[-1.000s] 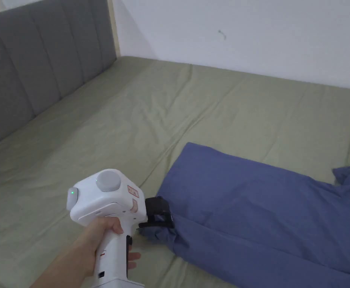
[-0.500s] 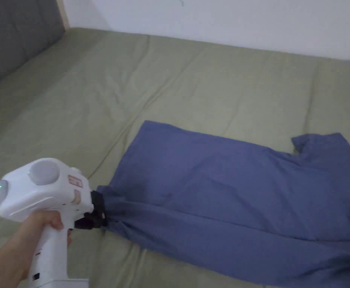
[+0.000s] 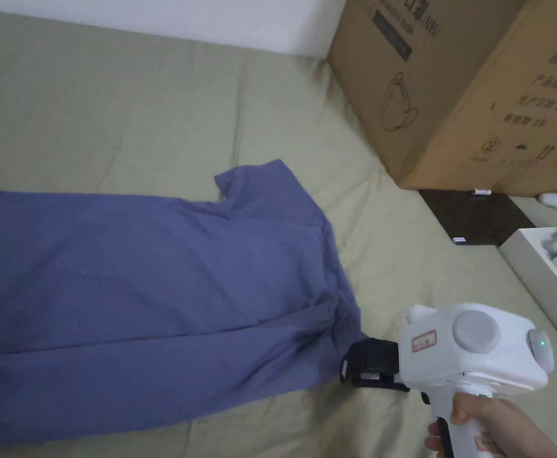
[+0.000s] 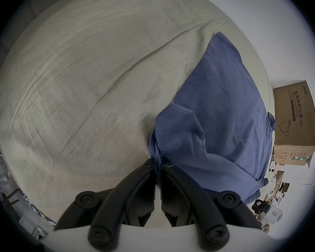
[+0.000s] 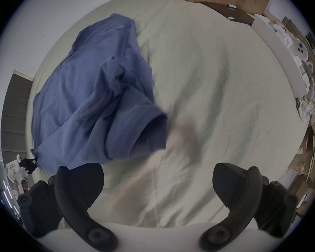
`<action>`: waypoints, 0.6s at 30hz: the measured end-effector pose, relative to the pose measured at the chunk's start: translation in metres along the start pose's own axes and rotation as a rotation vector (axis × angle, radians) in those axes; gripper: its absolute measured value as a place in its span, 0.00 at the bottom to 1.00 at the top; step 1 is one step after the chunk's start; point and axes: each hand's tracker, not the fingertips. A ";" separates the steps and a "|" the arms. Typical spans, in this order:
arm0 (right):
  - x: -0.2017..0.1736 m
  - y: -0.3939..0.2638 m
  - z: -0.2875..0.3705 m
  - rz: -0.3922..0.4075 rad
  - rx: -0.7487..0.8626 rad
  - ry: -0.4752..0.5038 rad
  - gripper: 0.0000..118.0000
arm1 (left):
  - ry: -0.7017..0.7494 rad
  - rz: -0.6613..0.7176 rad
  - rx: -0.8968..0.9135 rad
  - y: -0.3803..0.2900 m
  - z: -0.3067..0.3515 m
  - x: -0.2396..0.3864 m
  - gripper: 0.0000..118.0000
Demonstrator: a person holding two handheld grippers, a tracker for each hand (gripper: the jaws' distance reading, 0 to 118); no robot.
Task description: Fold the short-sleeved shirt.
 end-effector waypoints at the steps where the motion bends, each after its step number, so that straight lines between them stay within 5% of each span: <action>1: -0.001 0.004 -0.001 0.004 0.007 0.004 1.00 | 0.009 -0.002 0.006 0.003 0.000 0.000 0.04; 8: -0.012 0.021 -0.028 -0.019 0.009 0.083 0.96 | 0.044 -0.008 0.014 0.003 -0.011 0.002 0.04; 10: -0.017 0.019 -0.032 -0.043 0.016 0.097 0.58 | 0.048 -0.011 0.022 0.001 -0.009 0.002 0.04; 11: -0.021 0.013 -0.026 -0.034 0.061 0.013 0.47 | 0.046 -0.017 0.022 0.001 -0.008 0.002 0.04; 13: -0.021 0.009 -0.018 -0.009 0.081 0.143 0.07 | 0.041 -0.019 0.017 0.004 -0.007 0.001 0.04; 14: -0.020 0.009 -0.015 -0.066 0.086 0.250 0.07 | 0.039 -0.013 0.016 -0.003 -0.003 0.005 0.04; 16: -0.028 0.006 -0.007 -0.040 0.084 0.114 0.07 | 0.037 0.002 0.022 -0.006 0.000 0.007 0.04; 18: -0.026 0.005 -0.003 -0.027 0.089 0.136 0.07 | 0.032 0.005 0.033 -0.013 0.008 0.009 0.04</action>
